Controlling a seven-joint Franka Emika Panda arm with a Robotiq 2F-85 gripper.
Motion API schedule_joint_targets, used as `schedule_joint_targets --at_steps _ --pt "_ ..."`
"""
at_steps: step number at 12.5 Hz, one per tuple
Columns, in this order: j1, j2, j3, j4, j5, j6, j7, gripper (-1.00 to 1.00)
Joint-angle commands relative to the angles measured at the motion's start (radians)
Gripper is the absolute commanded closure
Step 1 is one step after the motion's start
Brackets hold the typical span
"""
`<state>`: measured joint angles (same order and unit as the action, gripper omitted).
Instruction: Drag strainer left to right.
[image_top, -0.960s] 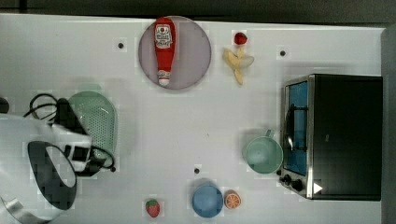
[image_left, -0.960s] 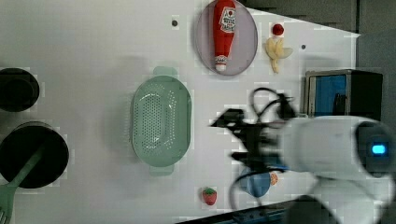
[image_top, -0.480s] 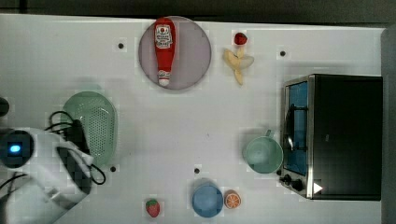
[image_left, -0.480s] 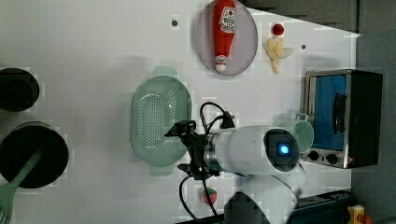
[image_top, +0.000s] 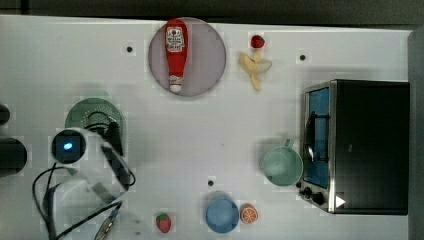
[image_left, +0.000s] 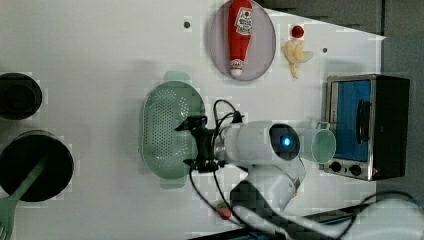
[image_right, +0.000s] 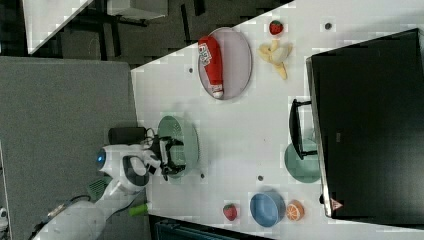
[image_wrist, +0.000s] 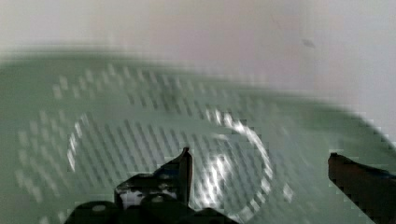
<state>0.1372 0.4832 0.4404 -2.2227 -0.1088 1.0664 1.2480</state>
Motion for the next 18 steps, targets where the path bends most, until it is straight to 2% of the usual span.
schedule_joint_targets --at_steps 1,4,8,12,18 --pt "0.052 0.015 -0.07 0.046 0.019 0.023 0.079 -1.0" --pt "0.1 0.019 -0.138 0.041 0.019 0.017 0.079 -1.0" --pt "0.096 0.006 -0.162 0.013 0.019 0.021 0.079 -1.0" --pt "0.067 -0.032 -0.198 -0.03 0.019 0.027 0.044 -1.0" --pt "-0.005 -0.078 -0.26 -0.095 0.019 0.03 -0.04 -1.0"
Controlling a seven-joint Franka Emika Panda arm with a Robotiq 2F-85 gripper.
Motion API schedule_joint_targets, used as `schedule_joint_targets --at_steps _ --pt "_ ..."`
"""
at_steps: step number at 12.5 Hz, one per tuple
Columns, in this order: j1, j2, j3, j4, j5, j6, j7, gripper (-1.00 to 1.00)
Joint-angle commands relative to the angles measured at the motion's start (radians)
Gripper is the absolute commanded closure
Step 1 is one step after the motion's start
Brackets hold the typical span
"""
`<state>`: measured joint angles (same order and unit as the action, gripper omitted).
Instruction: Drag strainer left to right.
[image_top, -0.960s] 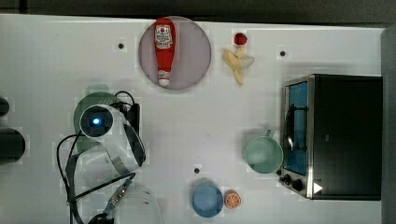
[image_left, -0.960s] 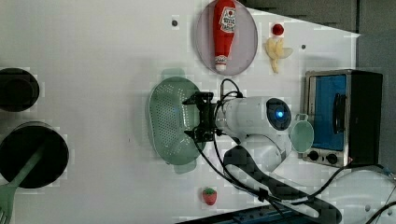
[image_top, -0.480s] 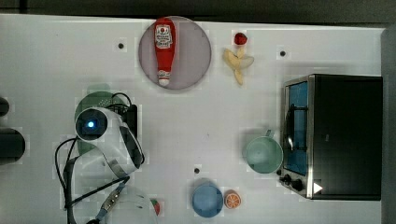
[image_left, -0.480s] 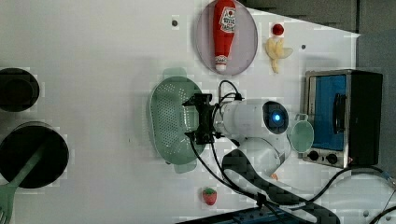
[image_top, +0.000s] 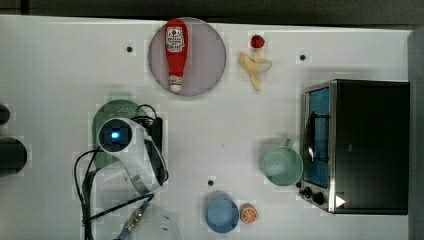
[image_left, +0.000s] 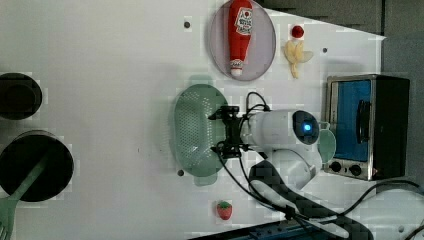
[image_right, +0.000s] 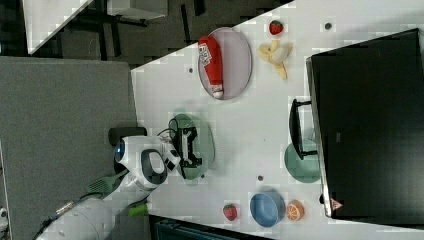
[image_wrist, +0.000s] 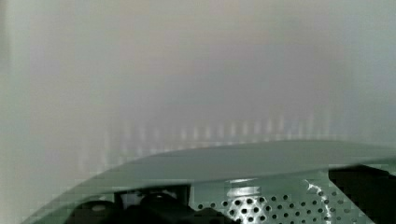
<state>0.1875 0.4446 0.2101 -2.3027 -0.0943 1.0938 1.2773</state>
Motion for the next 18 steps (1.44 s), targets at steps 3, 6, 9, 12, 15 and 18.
schedule_joint_targets --at_steps 3,6,9,12,15,18 --pt "-0.091 -0.042 -0.074 -0.028 0.005 0.003 -0.183 -1.0" --pt "-0.12 -0.047 -0.127 -0.044 0.005 0.005 -0.277 -1.0" --pt "-0.139 -0.064 -0.181 -0.061 0.005 0.006 -0.346 -1.0" --pt "-0.152 -0.069 -0.233 -0.067 0.005 0.007 -0.4 -1.0" --pt "-0.162 -0.069 -0.29 -0.068 0.005 0.008 -0.486 -1.0" --pt "-0.168 -0.069 -0.346 -0.068 0.005 0.024 -0.553 -1.0"
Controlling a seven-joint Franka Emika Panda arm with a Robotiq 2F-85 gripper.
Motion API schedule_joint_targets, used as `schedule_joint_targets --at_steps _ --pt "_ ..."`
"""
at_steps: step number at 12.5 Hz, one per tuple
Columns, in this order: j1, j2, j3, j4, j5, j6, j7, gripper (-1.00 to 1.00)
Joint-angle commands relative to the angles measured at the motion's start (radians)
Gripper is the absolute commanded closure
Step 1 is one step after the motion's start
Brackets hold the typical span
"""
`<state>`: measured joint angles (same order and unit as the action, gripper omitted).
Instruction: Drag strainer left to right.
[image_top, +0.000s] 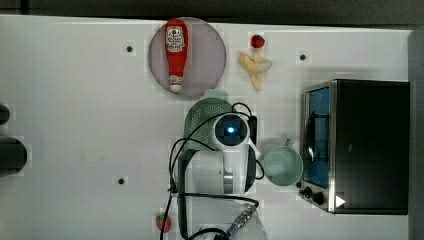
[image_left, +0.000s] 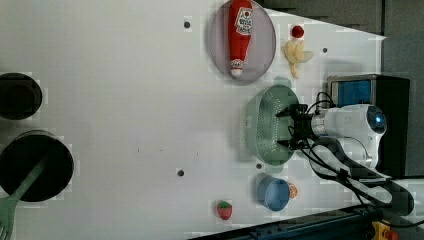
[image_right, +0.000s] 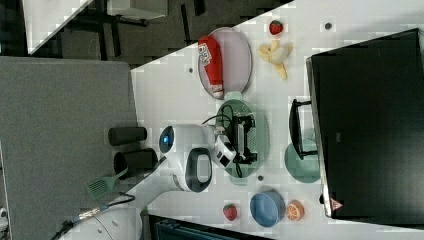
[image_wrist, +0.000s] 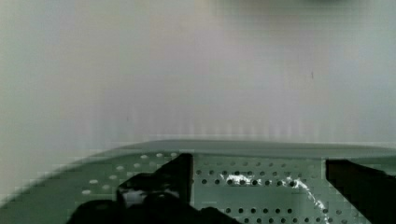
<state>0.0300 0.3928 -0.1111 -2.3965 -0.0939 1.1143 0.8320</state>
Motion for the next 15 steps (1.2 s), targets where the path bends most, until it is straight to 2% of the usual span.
schedule_joint_targets --at_steps 1,3,5,9,12,15 --pt "-0.012 -0.017 -0.037 0.026 0.004 0.004 -0.122 -1.0" --pt "-0.014 -0.018 -0.046 0.026 0.004 0.004 -0.129 -1.0" --pt "-0.014 -0.037 -0.033 0.029 0.004 -0.002 -0.228 -1.0" --pt "-0.014 -0.166 0.0 0.037 0.007 -0.069 -0.642 -1.0" --pt "-0.014 -0.318 0.012 0.086 0.009 -0.256 -0.746 -1.0" --pt "-0.013 -0.457 0.043 0.197 0.009 -0.556 -0.746 -1.0"
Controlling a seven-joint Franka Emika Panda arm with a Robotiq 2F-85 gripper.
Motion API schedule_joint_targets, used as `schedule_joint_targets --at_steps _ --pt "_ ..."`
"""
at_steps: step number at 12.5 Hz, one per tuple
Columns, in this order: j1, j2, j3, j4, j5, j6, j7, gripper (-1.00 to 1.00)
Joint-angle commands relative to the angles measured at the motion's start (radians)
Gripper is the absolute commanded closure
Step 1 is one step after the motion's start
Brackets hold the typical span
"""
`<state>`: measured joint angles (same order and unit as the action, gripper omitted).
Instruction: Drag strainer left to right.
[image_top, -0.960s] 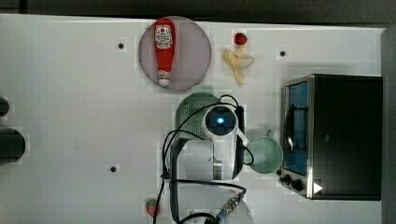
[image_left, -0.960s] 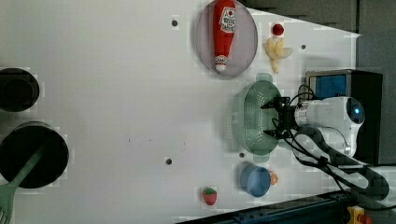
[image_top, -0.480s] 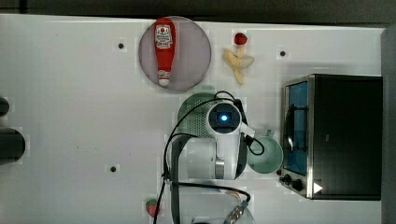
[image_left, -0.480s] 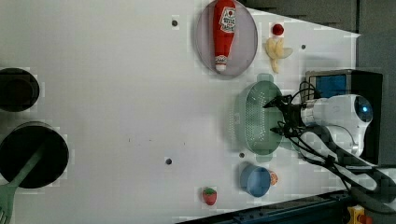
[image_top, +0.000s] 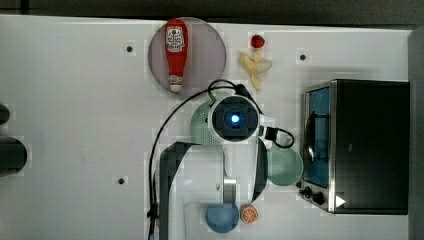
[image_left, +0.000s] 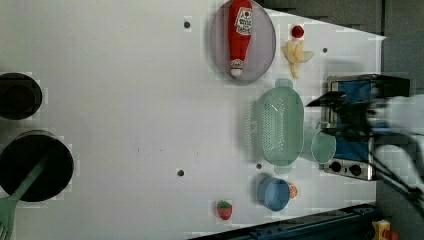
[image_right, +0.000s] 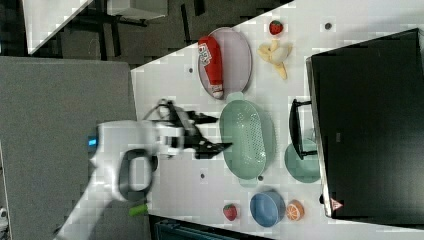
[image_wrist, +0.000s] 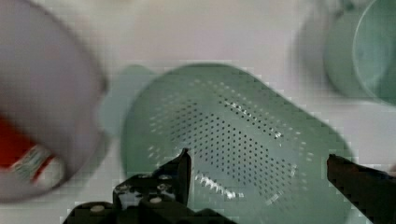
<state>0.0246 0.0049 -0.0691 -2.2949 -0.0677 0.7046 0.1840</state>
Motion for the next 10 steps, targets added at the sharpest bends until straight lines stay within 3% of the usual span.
schedule_joint_targets --at_steps 1,5,10 --pt "-0.007 -0.106 0.003 0.144 -0.017 -0.244 -0.098 -1.0" --pt "-0.005 -0.231 0.008 0.29 0.035 -0.58 -0.106 -1.0" --pt "-0.004 -0.328 0.007 0.306 0.044 -0.649 -0.194 -1.0"
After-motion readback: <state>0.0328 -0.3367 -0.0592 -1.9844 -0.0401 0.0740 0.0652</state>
